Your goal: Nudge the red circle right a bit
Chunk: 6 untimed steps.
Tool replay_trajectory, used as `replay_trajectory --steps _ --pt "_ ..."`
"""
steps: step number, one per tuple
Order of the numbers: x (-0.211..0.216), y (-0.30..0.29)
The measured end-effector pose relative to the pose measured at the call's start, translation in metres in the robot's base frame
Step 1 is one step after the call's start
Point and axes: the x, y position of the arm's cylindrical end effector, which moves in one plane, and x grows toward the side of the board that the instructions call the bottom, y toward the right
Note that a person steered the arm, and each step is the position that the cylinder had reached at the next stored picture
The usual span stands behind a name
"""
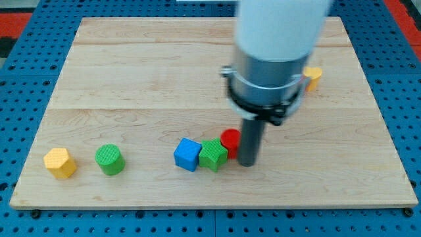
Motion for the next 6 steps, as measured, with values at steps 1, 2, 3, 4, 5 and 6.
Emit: replay_trajectory --steps 1,2,3,4,5,6 --pt "0.000 -0.027" --pt "-0.004 -0.058" --pt "-0.019 -0.065" --pt "-0.059 -0.065" --pt "-0.070 -0.064" --pt "-0.031 -0.039"
